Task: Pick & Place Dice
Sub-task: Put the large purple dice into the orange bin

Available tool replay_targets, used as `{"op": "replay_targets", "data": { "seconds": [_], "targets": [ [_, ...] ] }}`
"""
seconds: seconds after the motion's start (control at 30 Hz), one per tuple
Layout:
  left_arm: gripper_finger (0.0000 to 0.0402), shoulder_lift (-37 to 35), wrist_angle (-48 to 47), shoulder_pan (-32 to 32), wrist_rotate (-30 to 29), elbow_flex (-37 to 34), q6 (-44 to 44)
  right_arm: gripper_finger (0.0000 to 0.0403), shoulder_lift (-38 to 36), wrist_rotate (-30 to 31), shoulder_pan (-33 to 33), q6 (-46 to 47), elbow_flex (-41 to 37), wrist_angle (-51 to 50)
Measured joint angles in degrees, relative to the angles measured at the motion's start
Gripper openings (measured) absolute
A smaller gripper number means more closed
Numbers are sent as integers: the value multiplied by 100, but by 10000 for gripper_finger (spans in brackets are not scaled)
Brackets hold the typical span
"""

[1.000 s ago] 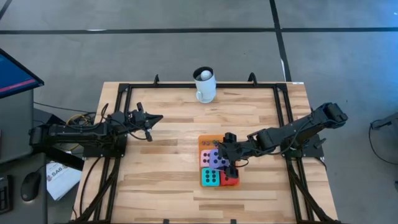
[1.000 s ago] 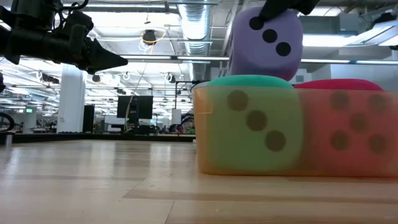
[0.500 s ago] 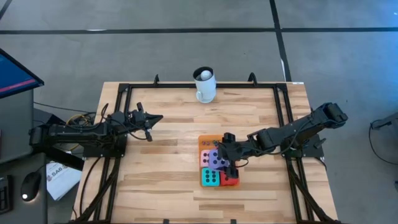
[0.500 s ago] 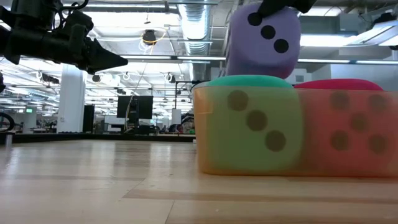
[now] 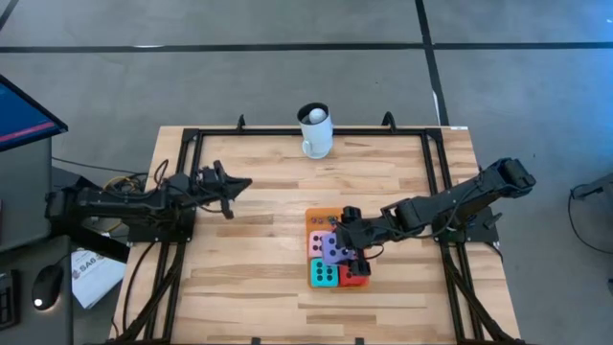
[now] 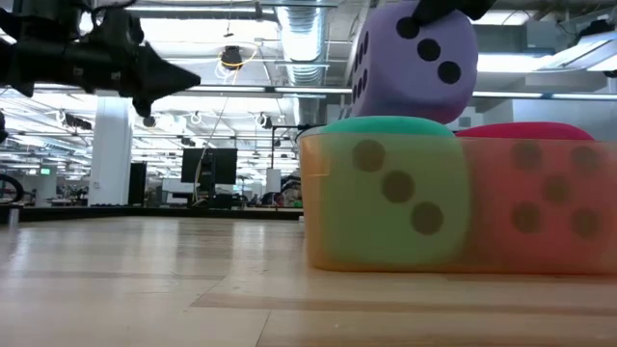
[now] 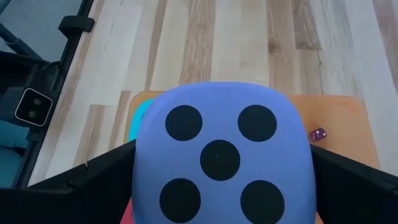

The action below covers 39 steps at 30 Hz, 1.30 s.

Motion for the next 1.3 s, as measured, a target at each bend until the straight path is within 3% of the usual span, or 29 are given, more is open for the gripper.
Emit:
{"op": "replay_targets", "data": {
  "seconds": [0.13,0.33,0.67,1.3],
  "targets": [
    [1,506,621,-469,-45,42,-26,400,0,2,0,40,0,0],
    [1,1634,583,-1076,-826,563,-25,400,0,2,0,55,0,4],
    [1,3273,602,-1428,-950,1754,118,400,0,2,0,57,0,-13],
    [1,3325,1497,-1423,-950,1862,67,400,0,4,-2,57,0,-37]
  ]
}}
